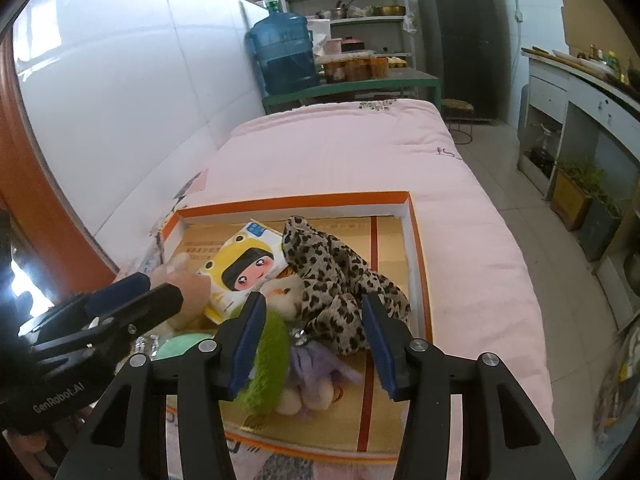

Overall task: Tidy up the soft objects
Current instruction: 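Lower the sponge and scarf into the box and open both tools, then withdraw both tools from the box toward the tissue packs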

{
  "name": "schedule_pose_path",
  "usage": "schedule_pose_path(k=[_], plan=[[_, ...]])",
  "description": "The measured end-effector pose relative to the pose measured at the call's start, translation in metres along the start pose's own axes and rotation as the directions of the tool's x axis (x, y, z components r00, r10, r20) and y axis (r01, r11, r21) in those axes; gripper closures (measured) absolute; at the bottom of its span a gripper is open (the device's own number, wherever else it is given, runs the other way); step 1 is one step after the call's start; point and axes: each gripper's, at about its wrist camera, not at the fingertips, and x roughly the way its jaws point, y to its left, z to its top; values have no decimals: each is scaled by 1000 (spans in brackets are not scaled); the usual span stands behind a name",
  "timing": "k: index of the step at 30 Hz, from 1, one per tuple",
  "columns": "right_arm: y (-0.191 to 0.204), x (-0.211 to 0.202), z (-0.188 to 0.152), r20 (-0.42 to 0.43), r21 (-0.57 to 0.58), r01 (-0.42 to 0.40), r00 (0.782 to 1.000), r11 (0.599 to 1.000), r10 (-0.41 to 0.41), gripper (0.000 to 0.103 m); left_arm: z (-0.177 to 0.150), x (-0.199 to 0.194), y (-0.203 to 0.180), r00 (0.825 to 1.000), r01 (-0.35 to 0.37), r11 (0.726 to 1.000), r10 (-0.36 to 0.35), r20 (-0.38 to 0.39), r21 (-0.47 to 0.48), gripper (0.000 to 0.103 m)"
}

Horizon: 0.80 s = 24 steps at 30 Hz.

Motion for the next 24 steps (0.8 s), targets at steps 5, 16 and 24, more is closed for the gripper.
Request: schedule_pose_path(k=[5, 16, 24], plan=[[6, -15, -5, 9, -7, -4, 1000, 1000, 4, 52, -3, -18, -2, 1000, 5, 1000, -5, 21, 0, 45], [17, -47, -25, 11, -40, -23, 1000, 999, 24, 51, -18, -48, -1, 999, 0, 1000, 0, 40, -4, 45], [27, -68, -52, -8, -86, -46, 999, 995, 46, 51, -34, -68, 1, 999, 0, 1000, 0, 52, -7, 45]])
